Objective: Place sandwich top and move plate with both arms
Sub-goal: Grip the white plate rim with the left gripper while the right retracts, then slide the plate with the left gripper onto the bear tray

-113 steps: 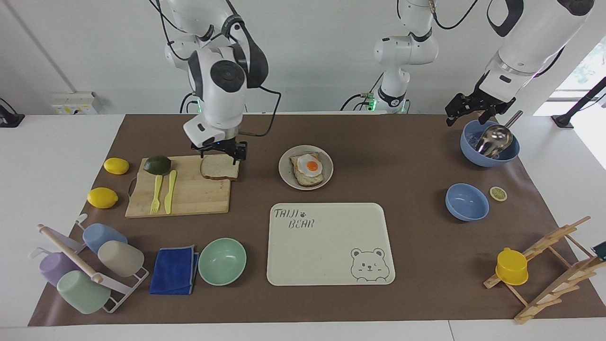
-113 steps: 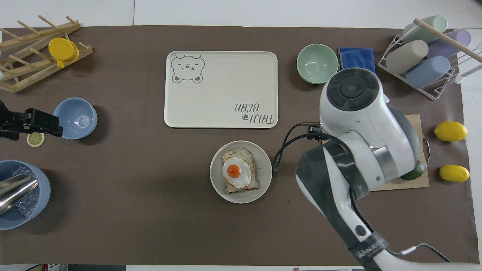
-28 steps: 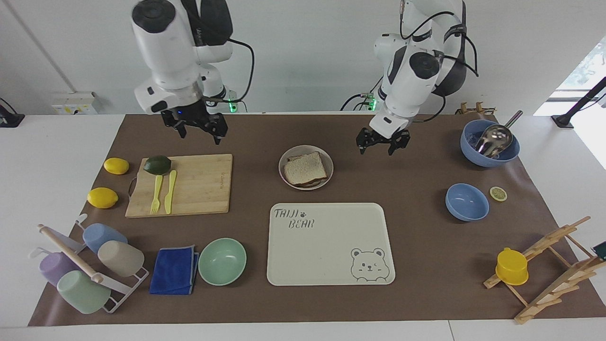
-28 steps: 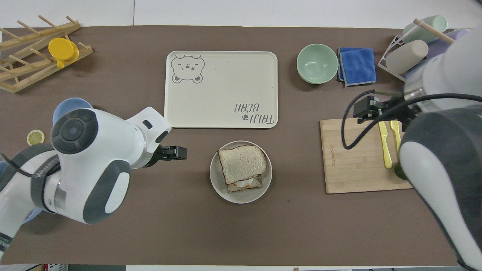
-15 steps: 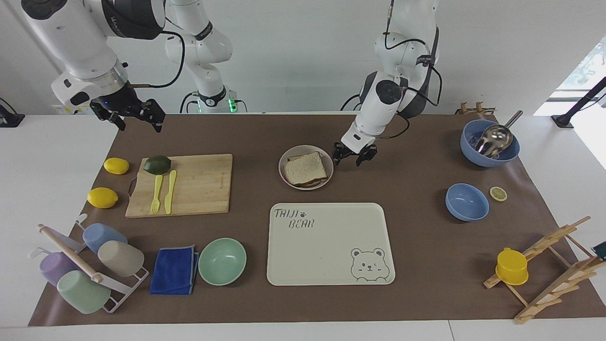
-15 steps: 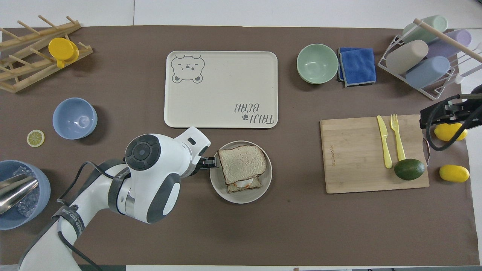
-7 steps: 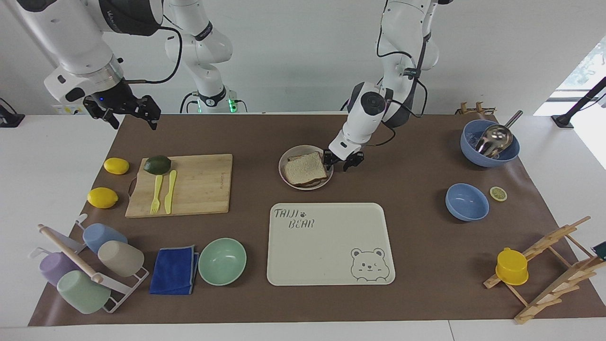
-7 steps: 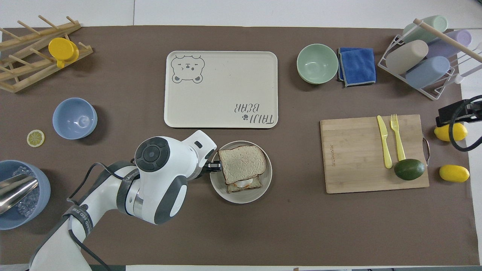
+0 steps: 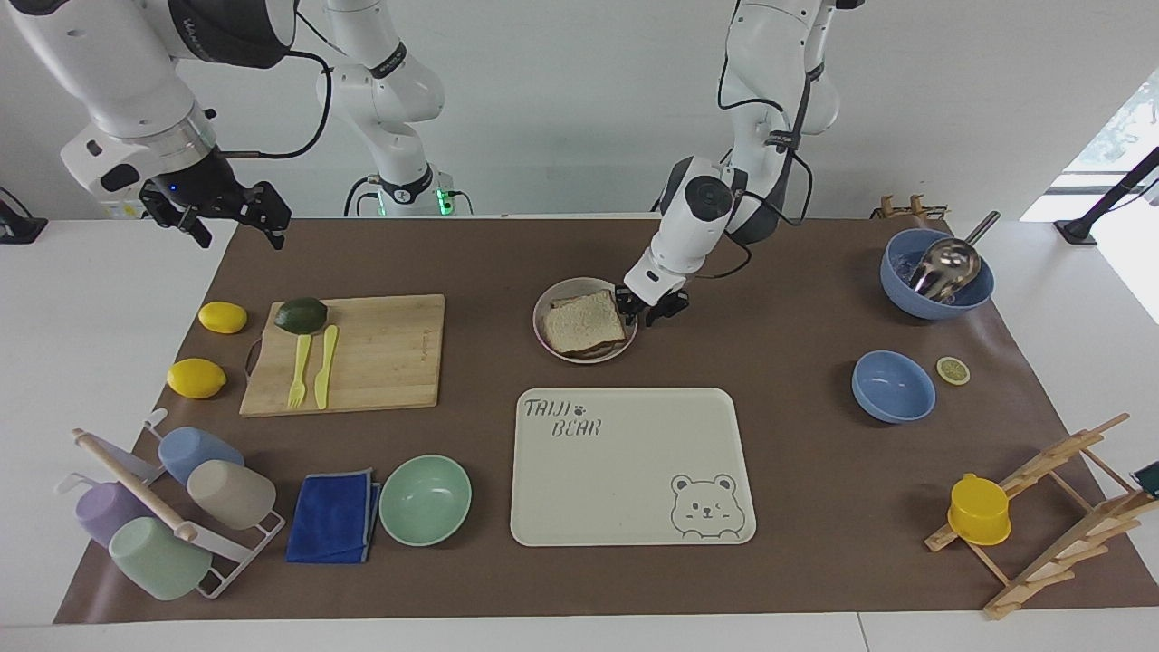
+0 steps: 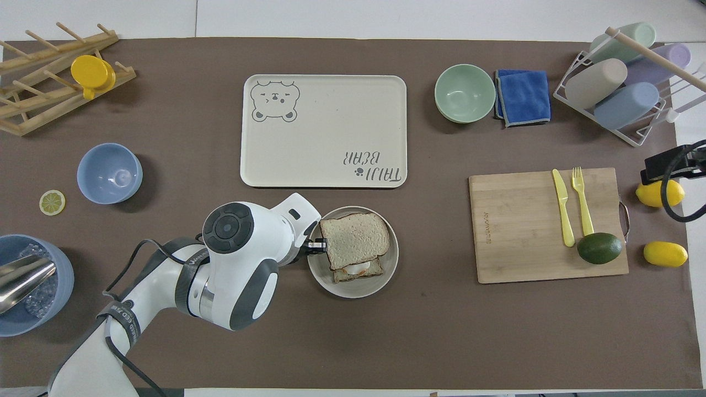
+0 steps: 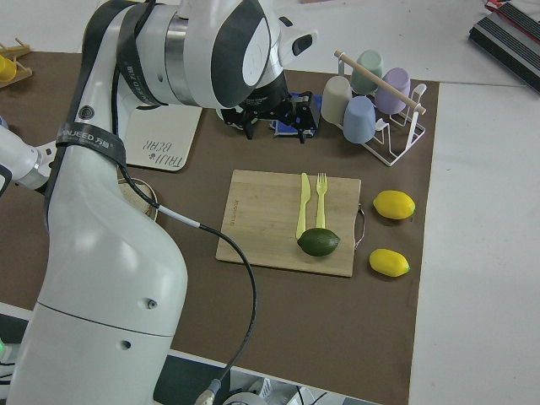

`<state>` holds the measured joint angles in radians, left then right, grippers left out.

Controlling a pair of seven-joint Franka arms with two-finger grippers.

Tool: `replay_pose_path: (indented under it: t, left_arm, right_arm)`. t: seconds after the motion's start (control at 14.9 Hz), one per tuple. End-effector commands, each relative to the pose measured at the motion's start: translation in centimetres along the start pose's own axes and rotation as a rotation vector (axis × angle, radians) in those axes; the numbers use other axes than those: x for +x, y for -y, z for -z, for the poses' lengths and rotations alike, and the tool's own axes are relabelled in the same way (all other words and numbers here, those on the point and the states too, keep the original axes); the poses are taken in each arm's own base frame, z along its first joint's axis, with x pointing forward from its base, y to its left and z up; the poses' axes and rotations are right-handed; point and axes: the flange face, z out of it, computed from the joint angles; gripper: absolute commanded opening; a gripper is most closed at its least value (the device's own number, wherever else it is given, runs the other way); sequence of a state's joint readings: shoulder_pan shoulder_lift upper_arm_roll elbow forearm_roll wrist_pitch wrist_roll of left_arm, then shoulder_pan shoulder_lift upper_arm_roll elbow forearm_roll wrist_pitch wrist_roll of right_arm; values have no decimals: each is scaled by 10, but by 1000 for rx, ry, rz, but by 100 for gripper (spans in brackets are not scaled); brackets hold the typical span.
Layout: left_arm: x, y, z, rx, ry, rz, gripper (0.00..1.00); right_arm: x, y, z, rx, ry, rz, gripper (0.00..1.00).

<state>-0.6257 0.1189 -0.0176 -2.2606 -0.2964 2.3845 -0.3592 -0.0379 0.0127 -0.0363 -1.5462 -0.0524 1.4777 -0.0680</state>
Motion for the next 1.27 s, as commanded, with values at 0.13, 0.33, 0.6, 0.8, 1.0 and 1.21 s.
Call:
replay_pose_path:
  t: [0.13,0.33,0.6,0.8,1.0,1.21]
  left_arm:
    - [-4,-2,-3,-11,-4,6,0]
    - [4,2,4,-17,-10,12,0]
    - [53,27,79,-97,39,63,0]
    - [102,41,122,-165,4,107,0]
    - [143,57,129,-180,-37,133,0]
    - [199,74,117,-187,-62,136,0]
  right_arm:
    - [-3,-14,13,5,-2,-3,100]
    - [1,-9,4,33,-20,-14,100]
    - [-4,-12,2,40,9,-21,100]
    - [-4,-11,3,38,8,-17,100]
    - [-6,-11,0,41,15,-25,100]
    - [-7,-7,-1,41,21,-11,100]
